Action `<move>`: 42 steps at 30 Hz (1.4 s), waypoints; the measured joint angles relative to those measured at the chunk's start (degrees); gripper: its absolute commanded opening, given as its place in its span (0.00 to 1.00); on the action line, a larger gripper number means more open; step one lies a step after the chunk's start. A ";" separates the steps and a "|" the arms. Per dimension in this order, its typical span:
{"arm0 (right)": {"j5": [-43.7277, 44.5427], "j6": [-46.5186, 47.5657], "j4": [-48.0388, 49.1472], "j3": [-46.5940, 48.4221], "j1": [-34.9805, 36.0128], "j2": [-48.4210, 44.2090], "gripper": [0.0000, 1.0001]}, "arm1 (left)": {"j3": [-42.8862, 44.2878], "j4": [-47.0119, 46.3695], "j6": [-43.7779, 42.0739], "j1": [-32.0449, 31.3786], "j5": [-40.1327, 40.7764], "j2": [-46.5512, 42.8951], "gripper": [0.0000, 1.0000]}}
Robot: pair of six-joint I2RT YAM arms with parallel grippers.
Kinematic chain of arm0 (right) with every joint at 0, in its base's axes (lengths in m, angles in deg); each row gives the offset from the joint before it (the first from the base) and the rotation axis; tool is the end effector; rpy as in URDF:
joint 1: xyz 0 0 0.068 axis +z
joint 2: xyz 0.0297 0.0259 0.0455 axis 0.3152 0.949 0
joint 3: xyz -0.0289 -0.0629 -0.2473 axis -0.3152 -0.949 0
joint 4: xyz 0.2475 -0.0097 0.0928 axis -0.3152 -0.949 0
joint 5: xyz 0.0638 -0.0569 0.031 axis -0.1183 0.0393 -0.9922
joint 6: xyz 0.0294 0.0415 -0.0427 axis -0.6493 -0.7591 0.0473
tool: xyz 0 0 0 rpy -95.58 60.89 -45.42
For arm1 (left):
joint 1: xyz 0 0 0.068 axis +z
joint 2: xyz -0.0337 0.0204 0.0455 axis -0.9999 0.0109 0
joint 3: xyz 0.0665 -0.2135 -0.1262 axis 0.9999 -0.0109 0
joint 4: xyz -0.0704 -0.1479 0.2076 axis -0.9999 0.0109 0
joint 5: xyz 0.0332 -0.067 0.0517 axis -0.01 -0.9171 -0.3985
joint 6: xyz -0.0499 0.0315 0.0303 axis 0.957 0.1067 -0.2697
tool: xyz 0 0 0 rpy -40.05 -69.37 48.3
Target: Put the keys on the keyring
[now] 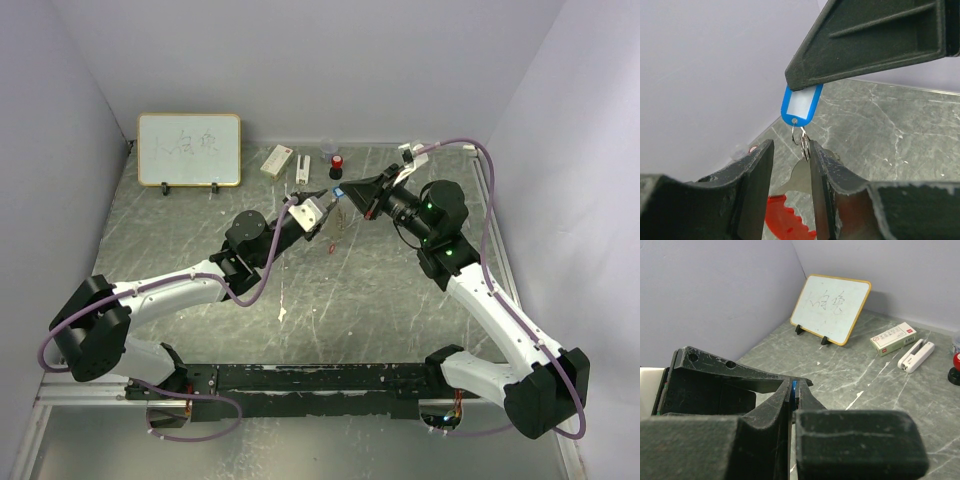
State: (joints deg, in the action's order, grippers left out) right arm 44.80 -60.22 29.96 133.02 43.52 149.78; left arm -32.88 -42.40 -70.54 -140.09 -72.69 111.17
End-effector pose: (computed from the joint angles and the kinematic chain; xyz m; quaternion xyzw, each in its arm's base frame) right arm 0.2434 0.1369 0.3642 -0.1506 0.6549 0.4268 0.6053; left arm 0.2187 -0.2671 0.3027 0.3574 0.5194 -0.2136 0.7462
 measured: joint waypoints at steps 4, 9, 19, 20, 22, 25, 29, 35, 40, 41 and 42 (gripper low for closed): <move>0.22 -0.02 0.00 0.00 0.00 -0.04 0.00 | -0.11 0.00 -0.31 0.00 0.42 -0.02 0.41; 0.28 0.04 -0.07 0.00 0.04 -0.15 0.00 | -0.15 0.31 -0.48 -0.02 0.50 -0.02 0.33; 0.39 0.07 -0.15 0.00 0.04 -0.33 0.00 | -0.17 0.76 -0.61 -0.02 0.42 -0.02 0.08; 0.39 0.07 -0.15 0.00 0.04 -0.33 0.00 | -0.17 0.85 -0.63 -0.02 0.39 -0.02 0.07; 0.44 0.07 -0.15 0.00 0.07 -0.35 0.00 | -0.17 0.94 -0.79 -0.02 0.22 -0.02 0.07; 1.07 0.07 -0.24 0.02 0.07 -0.35 0.00 | -0.17 0.96 -0.98 -0.07 0.00 -0.02 0.07; 3.30 0.07 -1.90 0.33 0.11 -0.33 0.00 | -1.81 -0.31 -1.11 -0.09 -0.52 -0.90 0.07; 6.49 0.11 -4.07 0.44 0.17 -0.26 0.00 | -4.02 -2.19 -1.09 -0.09 -2.27 -3.41 0.07; 6.93 -0.11 -4.17 0.44 0.46 0.02 0.00 | -4.39 -3.82 -1.05 -0.11 -3.02 -4.37 0.07; 6.86 -0.20 -4.17 0.44 0.50 0.13 0.00 | -4.50 -4.00 -1.03 -0.11 -3.06 -4.44 0.07; 6.82 -0.28 -4.17 0.44 0.50 0.26 0.00 | -4.72 -4.37 -0.98 -0.09 -3.08 -4.46 0.07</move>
State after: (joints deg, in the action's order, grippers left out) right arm 51.62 -60.50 25.79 133.46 44.02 150.04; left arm -37.60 -46.77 -71.53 -140.18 -75.77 106.72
